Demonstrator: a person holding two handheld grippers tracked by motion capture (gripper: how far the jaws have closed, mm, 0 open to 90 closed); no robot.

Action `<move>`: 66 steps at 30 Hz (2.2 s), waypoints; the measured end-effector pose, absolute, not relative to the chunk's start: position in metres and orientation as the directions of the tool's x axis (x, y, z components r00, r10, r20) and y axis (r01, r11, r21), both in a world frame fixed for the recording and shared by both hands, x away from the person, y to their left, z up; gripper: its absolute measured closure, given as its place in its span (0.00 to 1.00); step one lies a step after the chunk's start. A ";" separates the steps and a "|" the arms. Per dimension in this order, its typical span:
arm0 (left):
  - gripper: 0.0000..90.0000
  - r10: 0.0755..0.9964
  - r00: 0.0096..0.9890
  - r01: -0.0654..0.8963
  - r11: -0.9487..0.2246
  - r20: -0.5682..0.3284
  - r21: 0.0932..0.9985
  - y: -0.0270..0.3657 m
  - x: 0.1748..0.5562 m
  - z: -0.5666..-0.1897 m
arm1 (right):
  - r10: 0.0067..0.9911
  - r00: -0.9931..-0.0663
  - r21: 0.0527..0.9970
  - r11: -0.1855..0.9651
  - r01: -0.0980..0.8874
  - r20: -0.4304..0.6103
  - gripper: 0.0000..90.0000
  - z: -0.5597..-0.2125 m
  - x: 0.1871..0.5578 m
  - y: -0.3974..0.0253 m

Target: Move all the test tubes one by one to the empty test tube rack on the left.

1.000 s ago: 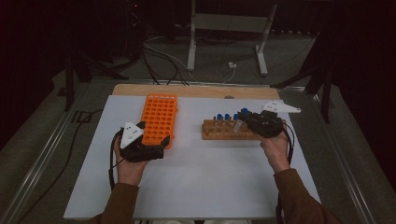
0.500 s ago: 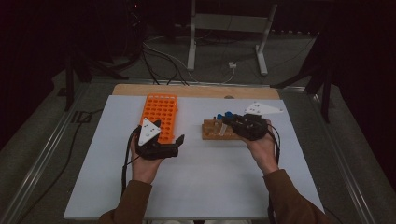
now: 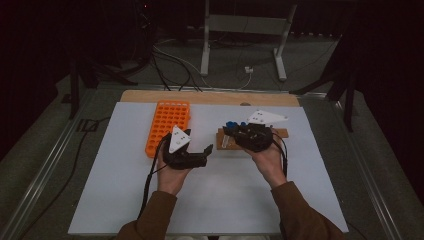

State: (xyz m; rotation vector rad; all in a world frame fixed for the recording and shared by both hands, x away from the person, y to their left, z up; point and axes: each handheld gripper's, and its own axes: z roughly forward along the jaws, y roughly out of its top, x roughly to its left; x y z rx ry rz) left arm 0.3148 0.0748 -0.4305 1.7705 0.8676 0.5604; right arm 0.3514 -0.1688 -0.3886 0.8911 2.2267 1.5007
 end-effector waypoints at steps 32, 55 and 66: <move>0.87 0.695 0.717 0.275 -0.220 -0.047 0.936 0.053 0.318 -0.432 | 0.577 -0.806 0.910 0.250 0.330 0.134 0.78 -0.400 0.349 -0.143; 0.87 0.767 0.639 0.307 -0.189 -0.055 0.933 0.091 0.322 -0.434 | 0.703 -0.708 0.918 0.236 0.318 0.065 0.00 -0.407 0.343 -0.188; 0.87 0.807 0.588 0.309 -0.166 -0.051 0.936 0.115 0.320 -0.439 | 0.745 -0.666 0.927 0.218 0.305 0.043 0.00 -0.413 0.330 -0.225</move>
